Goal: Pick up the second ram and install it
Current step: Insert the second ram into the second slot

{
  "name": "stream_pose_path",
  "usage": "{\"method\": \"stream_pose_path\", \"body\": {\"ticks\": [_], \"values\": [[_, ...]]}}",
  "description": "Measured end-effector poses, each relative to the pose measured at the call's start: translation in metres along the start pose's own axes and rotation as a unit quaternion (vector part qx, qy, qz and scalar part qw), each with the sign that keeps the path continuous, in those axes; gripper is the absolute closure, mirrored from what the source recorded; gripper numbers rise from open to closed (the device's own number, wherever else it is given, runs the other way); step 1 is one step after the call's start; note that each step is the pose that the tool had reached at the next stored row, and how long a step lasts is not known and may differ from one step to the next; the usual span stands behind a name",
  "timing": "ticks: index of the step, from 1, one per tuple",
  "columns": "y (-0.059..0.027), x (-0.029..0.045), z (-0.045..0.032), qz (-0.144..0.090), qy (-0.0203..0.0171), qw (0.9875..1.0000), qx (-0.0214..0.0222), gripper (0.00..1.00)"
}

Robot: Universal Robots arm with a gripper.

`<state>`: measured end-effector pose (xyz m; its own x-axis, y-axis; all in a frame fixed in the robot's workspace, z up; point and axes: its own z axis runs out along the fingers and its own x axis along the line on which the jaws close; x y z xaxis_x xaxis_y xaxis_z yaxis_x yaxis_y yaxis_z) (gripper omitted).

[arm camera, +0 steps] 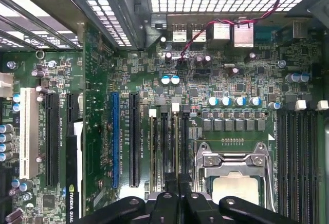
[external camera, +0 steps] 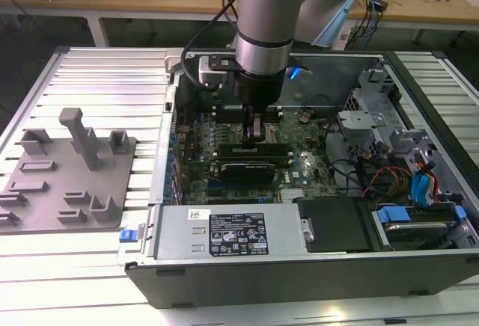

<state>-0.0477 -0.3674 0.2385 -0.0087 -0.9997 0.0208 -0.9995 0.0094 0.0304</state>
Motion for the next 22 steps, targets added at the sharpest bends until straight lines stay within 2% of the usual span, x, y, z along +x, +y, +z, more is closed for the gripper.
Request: {"method": "stream_pose_path", "body": {"ticks": [14,22], "values": [[0.0003,-0.0006,0.0024,0.003,-0.0009,1.0000,0.0004,0.91],[0.0008,-0.0007,0.0069,0.003,-0.0009,1.0000,0.0018,0.91]]}}
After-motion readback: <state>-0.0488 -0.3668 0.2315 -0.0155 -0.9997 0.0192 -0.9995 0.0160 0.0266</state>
